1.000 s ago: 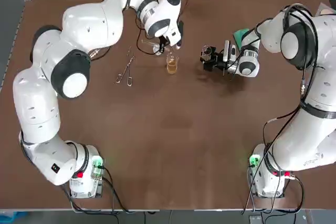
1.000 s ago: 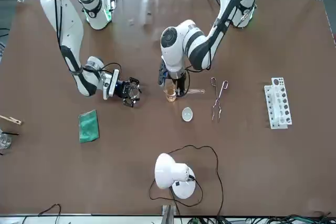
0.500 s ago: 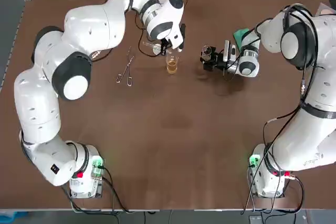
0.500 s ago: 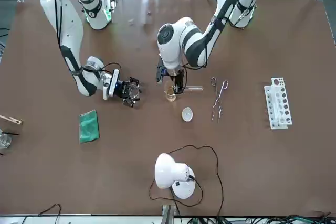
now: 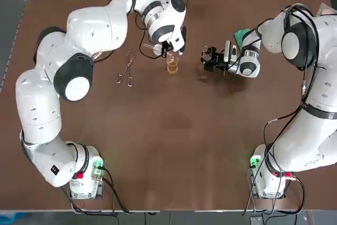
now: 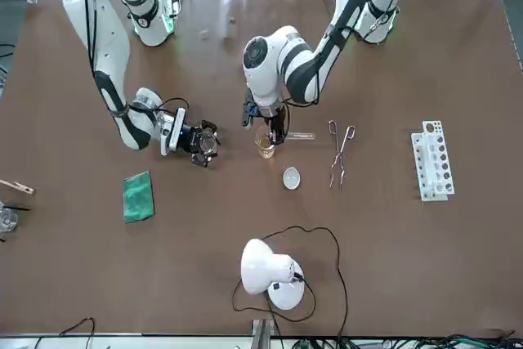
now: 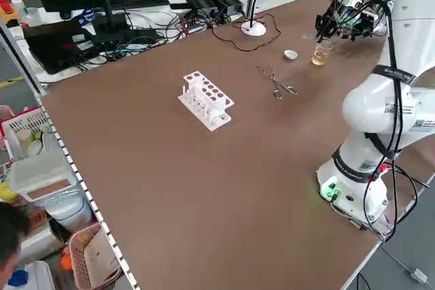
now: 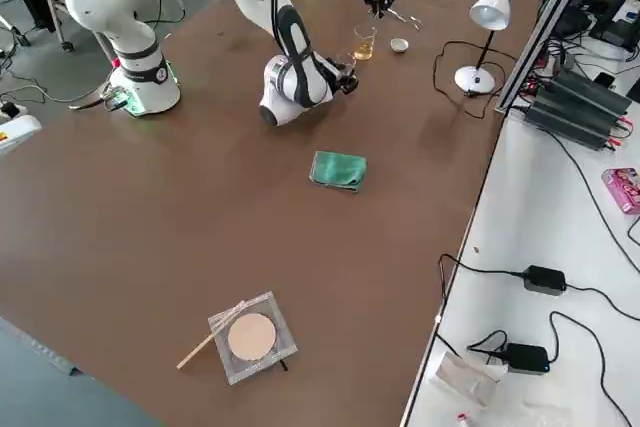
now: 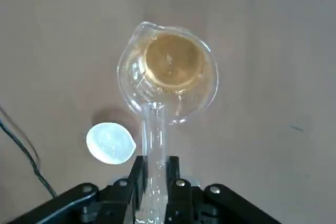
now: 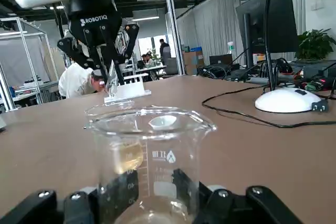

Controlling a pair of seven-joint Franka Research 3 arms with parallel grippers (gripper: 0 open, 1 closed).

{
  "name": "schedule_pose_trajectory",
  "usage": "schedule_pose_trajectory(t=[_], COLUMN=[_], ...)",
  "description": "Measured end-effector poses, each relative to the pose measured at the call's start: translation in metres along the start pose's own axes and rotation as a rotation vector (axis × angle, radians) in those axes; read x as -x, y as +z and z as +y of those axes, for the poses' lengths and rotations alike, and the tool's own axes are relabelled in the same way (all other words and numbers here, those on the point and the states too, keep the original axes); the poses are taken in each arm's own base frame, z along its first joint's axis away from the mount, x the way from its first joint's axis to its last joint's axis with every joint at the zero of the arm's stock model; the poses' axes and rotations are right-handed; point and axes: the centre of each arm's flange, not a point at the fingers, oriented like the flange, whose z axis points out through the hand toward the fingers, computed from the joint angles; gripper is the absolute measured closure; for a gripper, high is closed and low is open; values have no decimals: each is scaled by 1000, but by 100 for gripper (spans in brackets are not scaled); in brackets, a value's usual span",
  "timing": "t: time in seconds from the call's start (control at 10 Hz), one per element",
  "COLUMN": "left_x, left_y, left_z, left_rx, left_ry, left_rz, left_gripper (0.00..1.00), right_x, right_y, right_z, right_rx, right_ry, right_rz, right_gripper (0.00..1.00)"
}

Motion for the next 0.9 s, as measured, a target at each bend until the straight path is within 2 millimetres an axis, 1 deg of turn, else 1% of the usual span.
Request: schedule_pose_trajectory(t=[0.2, 0.3, 0.7, 0.9], left_x=[-13, -16, -8, 3], left_y=[5, 4, -3, -6], left_z=[9, 11, 1, -9], left_rx=[5, 6, 8, 7], left_ry=[-3, -1, -21, -41], left_rz=[-25, -33, -55, -73], left_gripper=[79, 79, 79, 79], right_x=[0, 0, 0, 0], right_y=[0, 0, 0, 0], right_z=[0, 0, 0, 0], right_rx=[0, 0, 0, 0], right_ry=[0, 0, 0, 0], right_rz=[0, 0, 0, 0], right_gripper=[62, 62, 62, 62])
